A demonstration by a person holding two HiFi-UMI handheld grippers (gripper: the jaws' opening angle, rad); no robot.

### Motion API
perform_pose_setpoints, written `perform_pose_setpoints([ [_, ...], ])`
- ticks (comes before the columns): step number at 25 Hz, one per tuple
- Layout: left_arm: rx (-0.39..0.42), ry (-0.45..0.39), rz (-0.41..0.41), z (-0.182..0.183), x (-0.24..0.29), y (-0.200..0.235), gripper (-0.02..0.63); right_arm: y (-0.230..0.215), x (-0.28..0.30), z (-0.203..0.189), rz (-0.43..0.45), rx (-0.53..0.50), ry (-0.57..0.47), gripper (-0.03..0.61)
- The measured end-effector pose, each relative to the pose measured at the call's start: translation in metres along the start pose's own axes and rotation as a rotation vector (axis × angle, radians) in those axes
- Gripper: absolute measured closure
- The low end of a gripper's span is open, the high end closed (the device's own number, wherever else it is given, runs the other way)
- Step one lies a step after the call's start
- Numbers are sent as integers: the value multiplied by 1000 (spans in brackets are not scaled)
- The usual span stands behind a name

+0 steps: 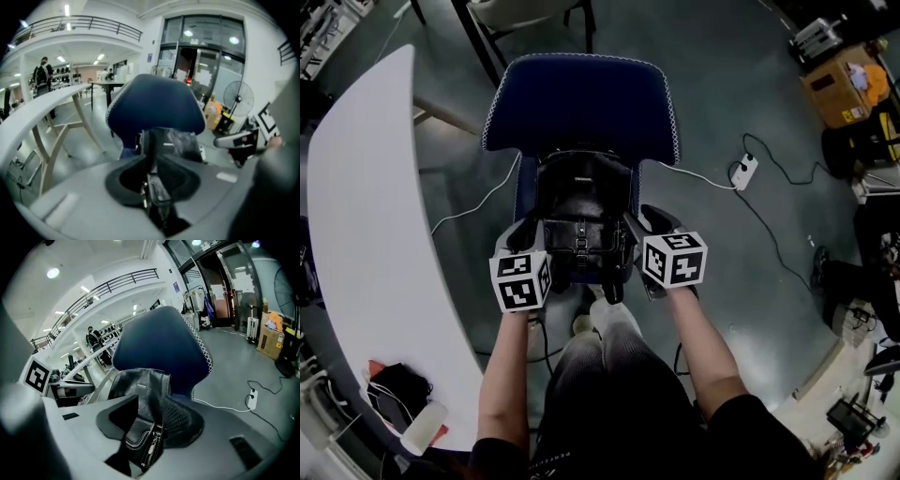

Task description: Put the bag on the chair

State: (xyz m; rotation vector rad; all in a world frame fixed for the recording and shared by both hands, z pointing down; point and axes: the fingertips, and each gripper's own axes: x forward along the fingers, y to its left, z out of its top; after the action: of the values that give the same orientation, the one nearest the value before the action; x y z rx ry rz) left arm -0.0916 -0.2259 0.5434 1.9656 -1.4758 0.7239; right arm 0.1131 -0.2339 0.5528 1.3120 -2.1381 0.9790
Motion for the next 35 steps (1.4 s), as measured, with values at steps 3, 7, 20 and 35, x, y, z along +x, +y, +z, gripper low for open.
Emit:
perform_pose_setpoints([
  [3, -2, -15, -10, 4, -13, -3, 556, 7, -11, 3, -1, 2, -12, 435],
  [7, -2, -26, -21, 7, -28, -9, 583, 11, -26, 6, -16, 8, -31, 483],
  [20, -3, -38, -39, 10, -55, -20, 604, 26, -51, 9, -35, 0, -55, 574],
  [35, -16, -36, -25, 8, -72, -24, 604, 35, -58, 8, -35, -19, -22, 581],
])
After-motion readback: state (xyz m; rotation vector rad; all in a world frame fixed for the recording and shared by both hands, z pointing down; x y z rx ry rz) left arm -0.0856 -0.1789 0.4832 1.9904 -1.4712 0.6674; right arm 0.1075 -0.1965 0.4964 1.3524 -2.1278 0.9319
